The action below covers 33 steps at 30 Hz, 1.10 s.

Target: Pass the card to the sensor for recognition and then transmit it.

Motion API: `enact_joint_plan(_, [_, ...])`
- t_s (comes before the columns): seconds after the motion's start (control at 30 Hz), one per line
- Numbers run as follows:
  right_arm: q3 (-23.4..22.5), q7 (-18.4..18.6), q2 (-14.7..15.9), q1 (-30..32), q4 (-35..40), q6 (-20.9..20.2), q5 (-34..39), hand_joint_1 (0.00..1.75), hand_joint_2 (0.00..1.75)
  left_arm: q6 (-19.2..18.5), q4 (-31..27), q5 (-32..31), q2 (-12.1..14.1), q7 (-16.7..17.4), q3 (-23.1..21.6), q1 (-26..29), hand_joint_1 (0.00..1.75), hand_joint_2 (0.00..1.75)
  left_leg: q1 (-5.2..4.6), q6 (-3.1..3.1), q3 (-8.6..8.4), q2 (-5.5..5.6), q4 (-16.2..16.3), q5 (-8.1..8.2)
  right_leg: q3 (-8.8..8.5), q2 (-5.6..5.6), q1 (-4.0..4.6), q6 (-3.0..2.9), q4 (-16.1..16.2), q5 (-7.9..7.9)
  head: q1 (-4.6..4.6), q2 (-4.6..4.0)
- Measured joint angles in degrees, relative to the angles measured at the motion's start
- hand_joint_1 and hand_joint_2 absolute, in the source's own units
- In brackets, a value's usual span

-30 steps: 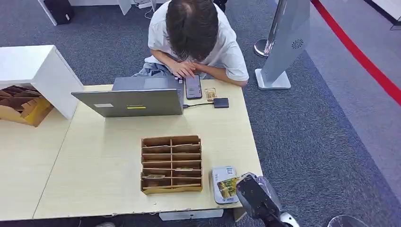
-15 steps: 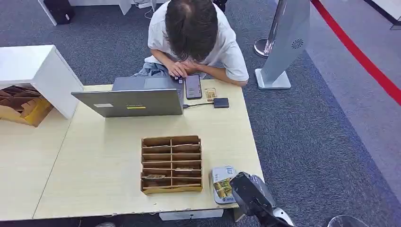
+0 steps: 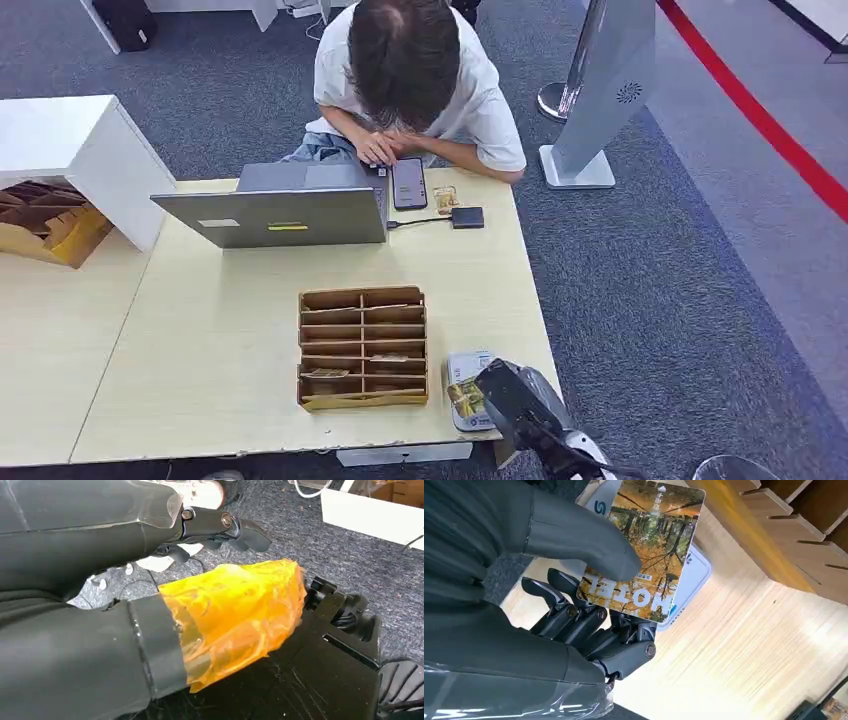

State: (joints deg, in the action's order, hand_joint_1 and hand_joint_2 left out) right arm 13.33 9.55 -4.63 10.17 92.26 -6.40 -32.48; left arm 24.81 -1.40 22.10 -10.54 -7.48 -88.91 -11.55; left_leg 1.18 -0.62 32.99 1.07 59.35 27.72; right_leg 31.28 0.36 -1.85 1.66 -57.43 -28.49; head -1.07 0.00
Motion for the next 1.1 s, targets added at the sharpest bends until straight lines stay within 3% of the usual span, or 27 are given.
enact_joint_plan(1.1, [0.5, 1.7, 0.0, -2.3, -4.2, 3.1, -3.0, 1.75, 1.75, 0.2, -0.2, -1.4, 0.0, 1.5, 0.0, -0.1, 0.0, 0.0, 0.0, 0.0, 0.0, 0.0, 0.0, 0.0, 0.0, 0.0, 0.0, 0.0, 0.0, 0.0, 0.0, 0.0])
